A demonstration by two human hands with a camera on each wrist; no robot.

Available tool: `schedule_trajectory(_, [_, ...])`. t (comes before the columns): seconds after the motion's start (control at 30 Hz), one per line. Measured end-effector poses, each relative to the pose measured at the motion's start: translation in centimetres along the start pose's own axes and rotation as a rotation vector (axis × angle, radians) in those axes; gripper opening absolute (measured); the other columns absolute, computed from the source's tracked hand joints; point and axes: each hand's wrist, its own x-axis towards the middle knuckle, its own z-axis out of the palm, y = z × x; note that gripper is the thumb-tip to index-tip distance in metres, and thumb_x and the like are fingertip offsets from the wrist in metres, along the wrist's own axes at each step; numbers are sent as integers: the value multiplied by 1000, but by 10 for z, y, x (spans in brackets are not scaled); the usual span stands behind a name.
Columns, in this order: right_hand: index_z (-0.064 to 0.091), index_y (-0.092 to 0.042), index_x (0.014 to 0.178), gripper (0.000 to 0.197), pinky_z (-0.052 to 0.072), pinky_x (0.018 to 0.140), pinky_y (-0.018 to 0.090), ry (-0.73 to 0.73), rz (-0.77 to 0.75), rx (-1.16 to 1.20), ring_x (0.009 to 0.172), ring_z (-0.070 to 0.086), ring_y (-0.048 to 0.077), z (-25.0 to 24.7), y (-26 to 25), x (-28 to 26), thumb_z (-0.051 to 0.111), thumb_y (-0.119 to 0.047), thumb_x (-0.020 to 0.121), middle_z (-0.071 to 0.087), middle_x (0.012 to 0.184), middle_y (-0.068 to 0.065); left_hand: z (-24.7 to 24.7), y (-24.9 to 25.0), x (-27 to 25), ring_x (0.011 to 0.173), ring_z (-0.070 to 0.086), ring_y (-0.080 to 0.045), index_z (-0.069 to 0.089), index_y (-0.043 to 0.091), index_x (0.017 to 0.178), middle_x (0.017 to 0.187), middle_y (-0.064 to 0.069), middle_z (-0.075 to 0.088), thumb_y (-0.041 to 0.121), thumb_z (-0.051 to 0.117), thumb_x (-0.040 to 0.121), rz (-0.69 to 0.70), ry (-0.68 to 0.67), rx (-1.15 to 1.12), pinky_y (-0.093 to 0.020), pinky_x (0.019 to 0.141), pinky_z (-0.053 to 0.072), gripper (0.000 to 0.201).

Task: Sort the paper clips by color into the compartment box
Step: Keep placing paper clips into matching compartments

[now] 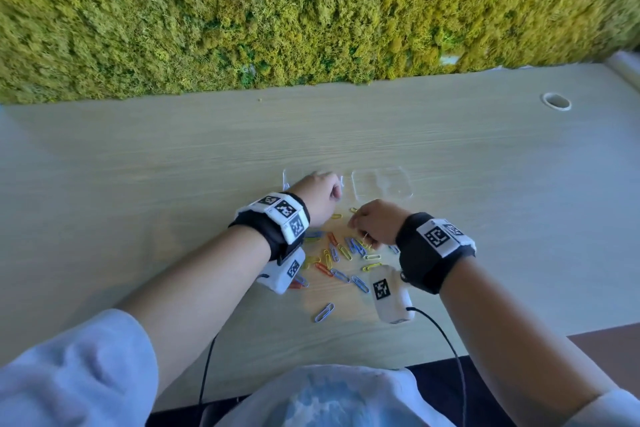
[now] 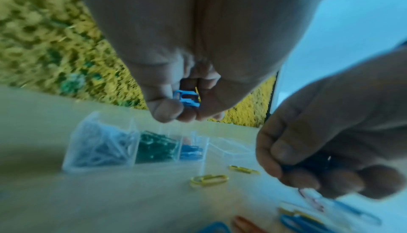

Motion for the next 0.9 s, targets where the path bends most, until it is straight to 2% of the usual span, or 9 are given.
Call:
schedule_trajectory(0.1, [55, -18, 79, 21, 42, 47, 19, 49, -29, -66, 48, 51, 10, -4, 1, 0, 45, -7, 95, 51, 64, 1, -3, 10, 14, 103, 53, -26, 57, 11, 103, 116, -8, 50, -5, 43, 85, 28, -24, 151, -33, 86, 45, 28])
schedule_trajectory(0.17, [51, -11, 72, 34, 40, 38, 14, 5, -13, 34, 34, 50, 4, -8, 0, -3, 34, 5, 96, 47, 64, 6, -4, 13, 20, 100, 53, -26, 56, 11, 102, 114, -8, 52, -7, 43, 83, 53, -34, 224, -31, 79, 43, 29])
schedule_trajectory(0.23, [50, -10, 70, 38, 38, 35, 10, -1, -15, 14, 32, 49, 1, -10, 1, -4, 30, 10, 95, 48, 64, 4, -4, 14, 24, 99, 54, -26, 56, 10, 104, 113, -8, 53, -9, 43, 82, 75, -49, 285, -33, 80, 46, 31])
schedule_trajectory(0.37, [60, -9, 92, 27, 40, 40, 9, 40, -19, -29, 43, 50, 2, -13, 1, -3, 37, 5, 94, 52, 65, -4, -4, 14, 27, 97, 55, -28, 56, 12, 111, 112, -9, 55, -9, 43, 83, 94, -57, 320, -36, 80, 47, 37])
schedule_trajectory(0.43, [61, -6, 104, 30, 40, 39, 8, 37, -20, -39, 39, 50, 0, -16, 0, -2, 36, 6, 94, 51, 65, -3, -5, 13, 26, 94, 55, -26, 56, 14, 115, 111, -7, 55, -8, 44, 84, 107, -31, 296, -33, 75, 46, 39])
schedule_trajectory(0.5, [60, -6, 103, 31, 44, 41, 8, 11, -26, -19, 38, 52, 2, -19, -4, -2, 33, 8, 95, 51, 67, 1, -6, 9, 25, 89, 55, -23, 57, 18, 113, 108, -4, 56, -7, 43, 84, 115, 20, 235, -31, 73, 45, 41])
schedule_trajectory(0.6, [63, -15, 76, 34, 54, 65, 29, 104, -77, -137, 64, 55, 20, -19, -11, 6, 38, 4, 91, 59, 82, 8, -12, -3, 19, 84, 52, -17, 60, 23, 103, 98, 3, 55, -3, 43, 84, 100, 117, 140, -31, 76, 48, 36])
schedule_trajectory(0.73, [67, -11, 109, 31, 48, 80, 26, 191, -147, -421, 101, 62, 26, -17, -35, 19, 42, -1, 91, 63, 113, 7, -18, -22, 5, 85, 55, -22, 62, 21, 105, 98, 1, 58, 6, 47, 85, 66, 158, 113, -35, 78, 50, 29])
schedule_trajectory(0.9, [63, -15, 113, 31, 52, 87, 30, 252, -249, -650, 106, 62, 27, -10, -60, 37, 46, -2, 90, 63, 119, 9, -17, -44, -15, 87, 60, -23, 63, 22, 97, 93, 1, 61, 13, 52, 83, -13, 167, 113, -31, 78, 50, 20])
